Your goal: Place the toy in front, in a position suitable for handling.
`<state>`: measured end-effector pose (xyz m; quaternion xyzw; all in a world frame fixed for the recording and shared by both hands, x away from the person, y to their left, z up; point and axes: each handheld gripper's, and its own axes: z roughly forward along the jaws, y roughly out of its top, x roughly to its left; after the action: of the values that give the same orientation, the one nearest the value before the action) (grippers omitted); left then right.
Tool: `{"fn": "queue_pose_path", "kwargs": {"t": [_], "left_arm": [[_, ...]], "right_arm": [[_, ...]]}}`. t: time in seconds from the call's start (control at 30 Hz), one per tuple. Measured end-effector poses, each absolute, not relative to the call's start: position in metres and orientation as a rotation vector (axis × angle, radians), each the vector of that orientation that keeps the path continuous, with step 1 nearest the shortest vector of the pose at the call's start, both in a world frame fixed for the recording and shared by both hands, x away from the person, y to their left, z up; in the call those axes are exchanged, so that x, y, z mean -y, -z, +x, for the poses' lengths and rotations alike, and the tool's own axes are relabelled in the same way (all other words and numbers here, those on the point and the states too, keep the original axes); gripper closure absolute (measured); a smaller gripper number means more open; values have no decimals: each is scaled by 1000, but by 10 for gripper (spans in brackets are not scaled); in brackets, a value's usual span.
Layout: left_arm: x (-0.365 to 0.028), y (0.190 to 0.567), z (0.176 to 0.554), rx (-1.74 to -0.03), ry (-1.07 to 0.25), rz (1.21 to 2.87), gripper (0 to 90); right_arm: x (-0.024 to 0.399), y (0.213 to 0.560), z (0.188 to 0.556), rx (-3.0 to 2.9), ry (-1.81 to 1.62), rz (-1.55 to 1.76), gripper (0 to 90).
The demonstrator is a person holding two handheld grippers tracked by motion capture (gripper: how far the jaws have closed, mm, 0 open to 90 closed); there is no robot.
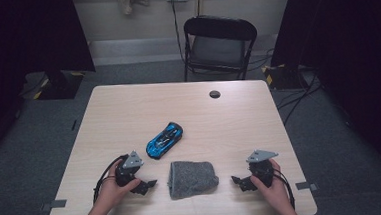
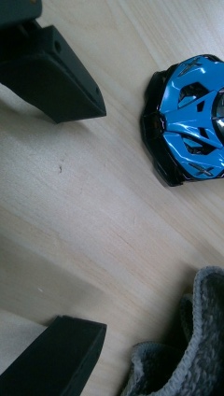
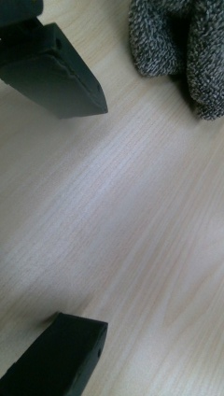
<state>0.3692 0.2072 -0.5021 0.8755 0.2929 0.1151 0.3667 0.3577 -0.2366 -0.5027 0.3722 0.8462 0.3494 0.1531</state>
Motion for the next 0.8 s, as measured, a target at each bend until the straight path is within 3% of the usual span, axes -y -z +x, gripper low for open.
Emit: {"fn": "queue_pose_path", "kwargs": {"t": [0.53, 0.6, 0.63, 0.7, 0.77, 0.8], "left_arm": [[-203, 502, 368, -800, -319, 2234, 2], [-204, 499, 368, -814, -304, 2214, 51], [-205, 498, 369, -817, -295, 2205, 186], [-207, 494, 370, -860, -257, 2187, 208], [-208, 491, 371, -874, -263, 2167, 140], [-209, 489, 372, -870, -269, 2173, 179]], "right_arm": [[237, 503, 358, -2426, -1002, 1067, 0], [237, 503, 358, -2426, -1002, 1067, 0], [237, 503, 358, -2426, -1002, 1067, 0], [237, 503, 358, -2426, -1000, 1068, 0], [237, 503, 358, -2426, -1002, 1067, 0], [237, 503, 358, -2426, -1002, 1067, 0]]}}
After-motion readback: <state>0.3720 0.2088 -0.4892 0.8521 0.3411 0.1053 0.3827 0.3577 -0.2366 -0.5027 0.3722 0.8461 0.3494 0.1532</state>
